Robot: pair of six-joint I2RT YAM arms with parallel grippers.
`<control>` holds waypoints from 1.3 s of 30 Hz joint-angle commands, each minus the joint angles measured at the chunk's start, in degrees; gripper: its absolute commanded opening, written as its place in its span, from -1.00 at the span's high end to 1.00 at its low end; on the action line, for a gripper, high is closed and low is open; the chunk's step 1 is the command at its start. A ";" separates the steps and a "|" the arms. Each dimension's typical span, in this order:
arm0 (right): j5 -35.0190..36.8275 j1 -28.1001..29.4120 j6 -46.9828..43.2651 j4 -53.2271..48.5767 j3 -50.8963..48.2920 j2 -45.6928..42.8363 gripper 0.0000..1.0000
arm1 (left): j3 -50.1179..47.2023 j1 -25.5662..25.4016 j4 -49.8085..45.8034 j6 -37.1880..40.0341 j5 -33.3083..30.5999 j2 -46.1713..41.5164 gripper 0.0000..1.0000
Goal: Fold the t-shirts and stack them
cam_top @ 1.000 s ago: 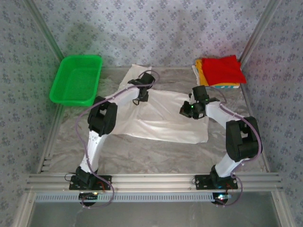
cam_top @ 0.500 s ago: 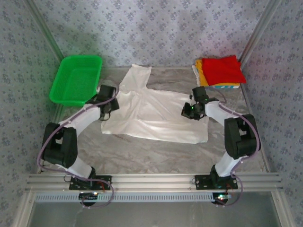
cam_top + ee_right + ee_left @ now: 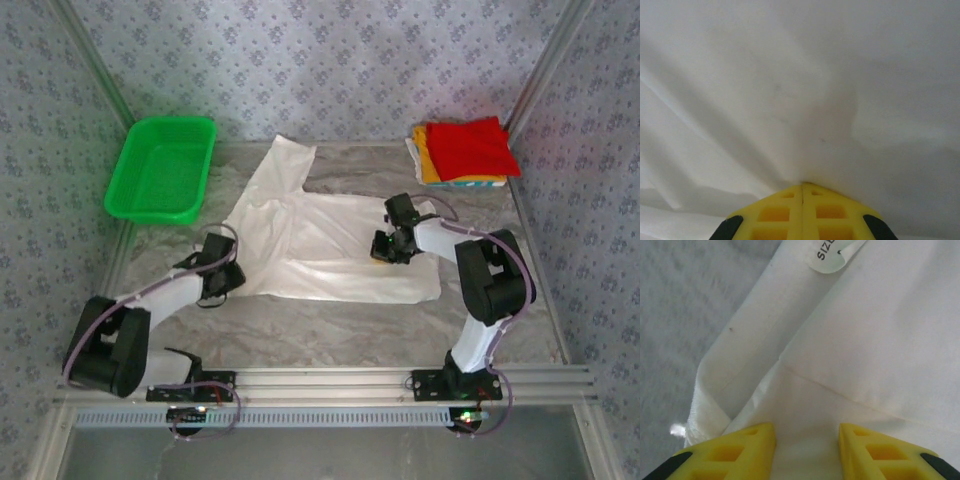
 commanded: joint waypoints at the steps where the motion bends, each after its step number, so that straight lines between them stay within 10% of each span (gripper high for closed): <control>1: 1.28 -1.20 1.83 -3.03 -5.27 -0.14 1.00 | -4.75 -4.17 -8.26 -6.32 0.92 -2.98 0.19; 14: -2.18 -6.07 2.65 -4.03 -4.74 -2.34 1.00 | 16.90 -2.82 -16.06 9.26 -1.82 -6.93 -0.11; 21: -3.05 -5.44 2.30 -3.93 4.45 -6.77 0.89 | 52.43 1.30 -15.45 24.20 1.91 21.42 -0.10; 39: -4.23 -12.24 -3.56 4.96 10.05 -4.35 0.60 | 134.60 6.71 -31.27 27.60 6.03 83.67 -0.22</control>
